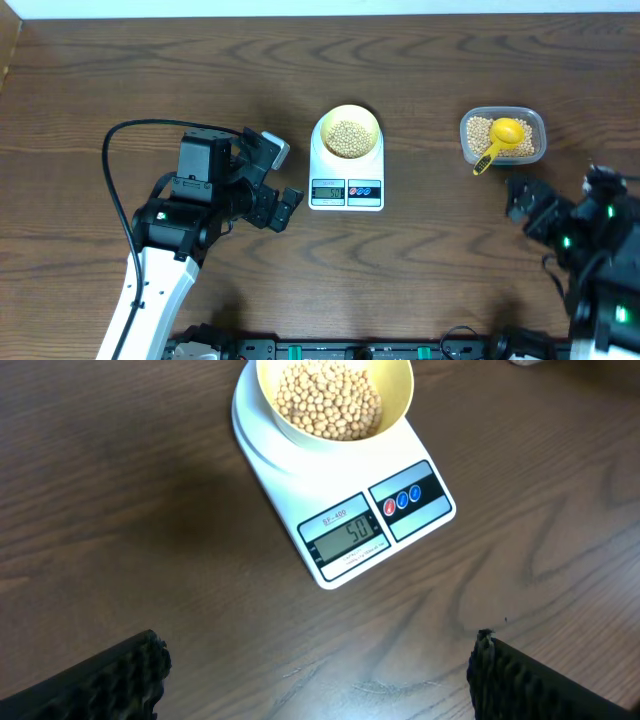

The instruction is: Scoop item into bowl and weigh 50g on scale

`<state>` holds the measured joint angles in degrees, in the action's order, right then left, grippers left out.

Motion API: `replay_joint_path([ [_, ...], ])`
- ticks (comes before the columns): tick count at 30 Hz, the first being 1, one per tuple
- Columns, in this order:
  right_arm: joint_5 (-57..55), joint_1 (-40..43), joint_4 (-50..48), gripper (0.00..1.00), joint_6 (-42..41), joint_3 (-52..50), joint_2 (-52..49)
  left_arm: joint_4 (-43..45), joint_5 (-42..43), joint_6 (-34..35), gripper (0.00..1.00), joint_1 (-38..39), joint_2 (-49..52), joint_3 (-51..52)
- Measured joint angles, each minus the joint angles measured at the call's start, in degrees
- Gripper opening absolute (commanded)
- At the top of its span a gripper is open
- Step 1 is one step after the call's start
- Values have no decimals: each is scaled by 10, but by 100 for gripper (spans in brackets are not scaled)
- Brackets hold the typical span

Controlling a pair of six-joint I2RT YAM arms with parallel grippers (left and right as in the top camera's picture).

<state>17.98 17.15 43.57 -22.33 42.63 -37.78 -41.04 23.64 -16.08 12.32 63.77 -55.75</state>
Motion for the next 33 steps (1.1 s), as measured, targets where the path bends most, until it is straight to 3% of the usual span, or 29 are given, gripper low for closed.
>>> replay_joint_path([
  [7,0,0,43,99,6,0,85,0,0,0,98,0,0,0],
  [33,0,0,175,99,7,0,86,0,0,0,98,0,0,0],
])
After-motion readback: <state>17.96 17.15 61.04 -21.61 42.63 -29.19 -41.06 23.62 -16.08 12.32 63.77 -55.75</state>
